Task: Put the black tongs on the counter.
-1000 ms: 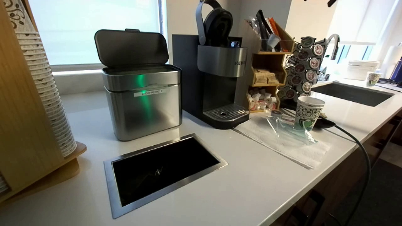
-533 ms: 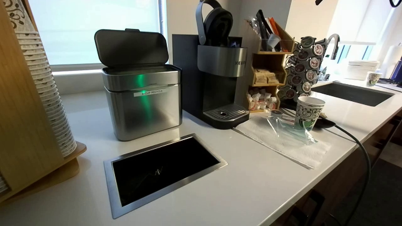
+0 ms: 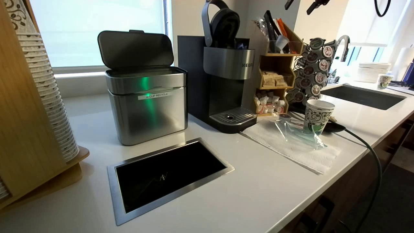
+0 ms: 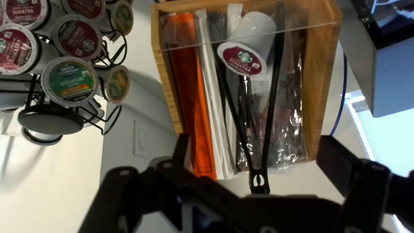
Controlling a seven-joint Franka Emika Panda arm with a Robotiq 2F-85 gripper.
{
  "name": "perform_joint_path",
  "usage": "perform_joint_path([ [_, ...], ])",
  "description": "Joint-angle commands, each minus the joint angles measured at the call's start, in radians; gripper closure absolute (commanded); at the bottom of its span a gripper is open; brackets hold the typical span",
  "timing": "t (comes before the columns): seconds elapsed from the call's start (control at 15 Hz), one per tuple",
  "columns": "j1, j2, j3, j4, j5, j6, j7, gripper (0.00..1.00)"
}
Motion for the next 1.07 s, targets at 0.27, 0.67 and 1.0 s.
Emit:
perform_joint_path([
  [0.27,0.027,0.06,-0.03,0.062,-0.106,0.013,0.081,0.0],
  [0.67,0.064,0.153,-0.039,0.147,-0.053,0.008,0.069,0.0],
  [1.0,0.082,0.224,-0.045,0.215,0.082,0.007,0.035,0.05],
])
